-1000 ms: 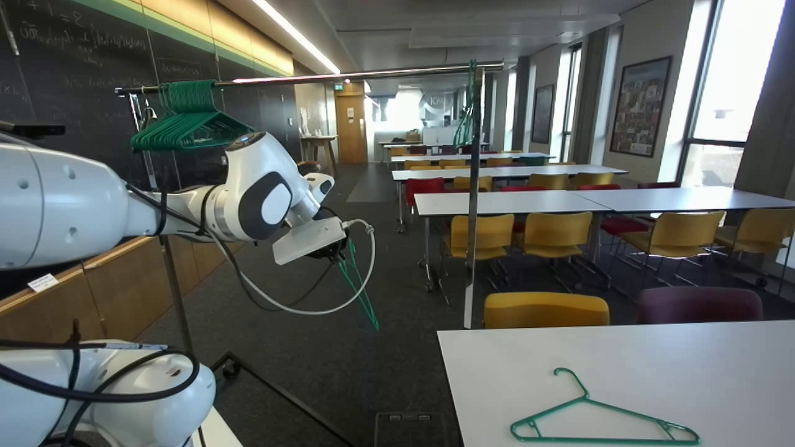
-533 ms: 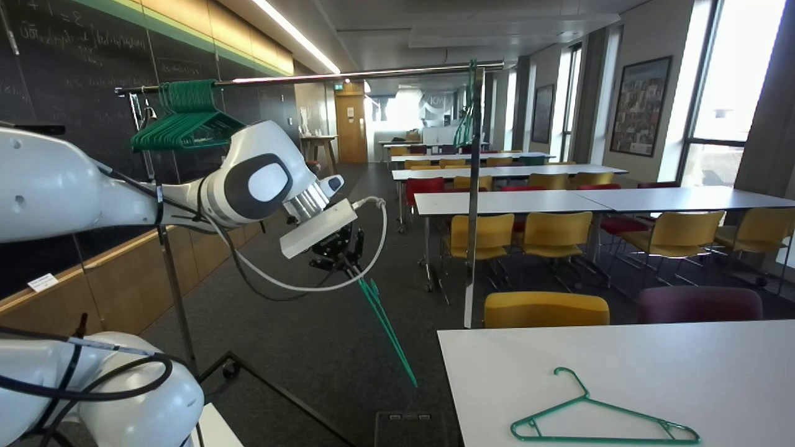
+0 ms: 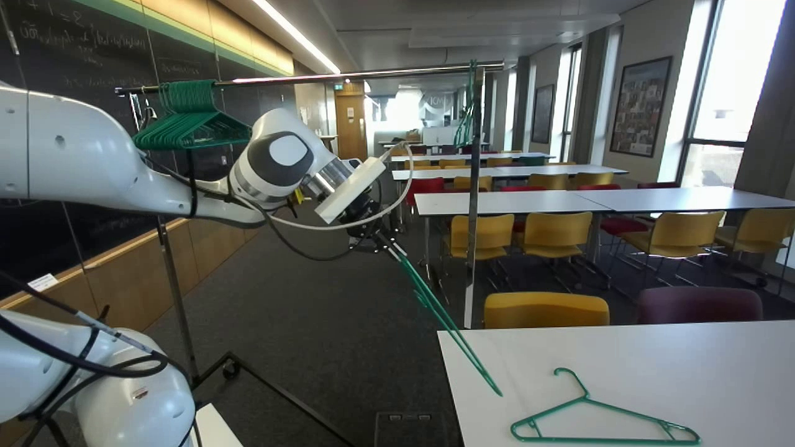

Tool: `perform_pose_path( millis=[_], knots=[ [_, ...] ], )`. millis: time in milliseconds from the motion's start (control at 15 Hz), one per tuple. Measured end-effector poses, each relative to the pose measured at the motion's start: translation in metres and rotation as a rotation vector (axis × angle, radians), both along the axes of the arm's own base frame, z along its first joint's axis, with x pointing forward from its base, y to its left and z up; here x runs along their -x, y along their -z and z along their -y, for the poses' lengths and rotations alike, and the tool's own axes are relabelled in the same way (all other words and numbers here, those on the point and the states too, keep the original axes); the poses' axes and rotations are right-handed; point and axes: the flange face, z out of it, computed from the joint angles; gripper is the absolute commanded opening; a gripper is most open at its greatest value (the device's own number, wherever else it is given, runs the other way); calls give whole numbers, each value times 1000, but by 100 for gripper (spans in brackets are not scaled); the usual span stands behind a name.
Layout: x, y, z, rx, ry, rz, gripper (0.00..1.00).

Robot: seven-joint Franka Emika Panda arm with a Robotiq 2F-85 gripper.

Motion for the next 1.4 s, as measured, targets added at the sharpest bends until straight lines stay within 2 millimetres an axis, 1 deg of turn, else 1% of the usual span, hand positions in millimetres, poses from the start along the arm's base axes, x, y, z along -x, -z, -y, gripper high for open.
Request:
perform_pose_path(
  millis=[133, 267, 467, 667, 867, 1133, 1267, 1400],
  knots=[
    [-19, 4, 11, 106, -21, -16, 2],
    [-41, 14, 23, 214, -54, -40, 2],
    [-70, 39, 38, 377, -113, -84, 2],
    [-93, 67, 46, 536, -178, -113, 2],
    [-111, 87, 44, 688, -246, -102, 2],
    [-124, 109, 29, 850, -345, 4, 2],
    [-128, 118, 24, 895, -360, 99, 2],
    [-130, 128, 21, 873, -301, 192, 2]
  ],
)
